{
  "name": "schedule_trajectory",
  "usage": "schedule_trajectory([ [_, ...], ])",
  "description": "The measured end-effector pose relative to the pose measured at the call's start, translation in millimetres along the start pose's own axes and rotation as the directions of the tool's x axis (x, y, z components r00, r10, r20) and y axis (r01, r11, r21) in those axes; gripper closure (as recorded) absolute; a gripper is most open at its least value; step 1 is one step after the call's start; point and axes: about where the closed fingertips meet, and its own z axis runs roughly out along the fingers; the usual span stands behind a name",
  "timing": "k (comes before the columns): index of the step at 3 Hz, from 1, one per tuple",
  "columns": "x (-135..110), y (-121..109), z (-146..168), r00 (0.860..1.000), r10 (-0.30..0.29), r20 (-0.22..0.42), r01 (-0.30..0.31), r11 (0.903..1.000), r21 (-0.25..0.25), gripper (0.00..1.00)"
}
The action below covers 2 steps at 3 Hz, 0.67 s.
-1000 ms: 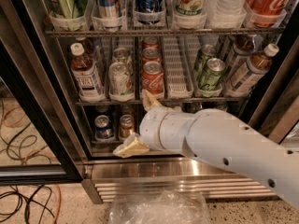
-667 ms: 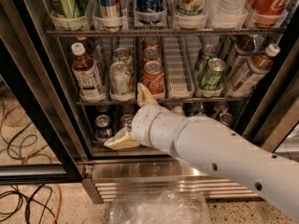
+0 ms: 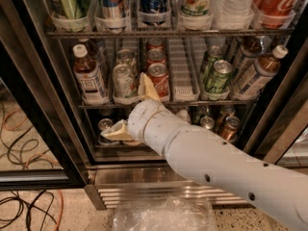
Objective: Pick 7up can from middle shelf of fridge
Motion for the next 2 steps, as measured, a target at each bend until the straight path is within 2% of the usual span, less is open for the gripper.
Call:
schedule_trajectory([
  [1, 0.4, 3.9, 3.6, 1.0, 0.011, 0.007, -0.011, 0.9999, -0.003, 0.0],
  [2, -0.3, 6.2, 15.6, 0.999, 0.034, 0.037, -0.035, 0.9992, 0.018, 0.0],
])
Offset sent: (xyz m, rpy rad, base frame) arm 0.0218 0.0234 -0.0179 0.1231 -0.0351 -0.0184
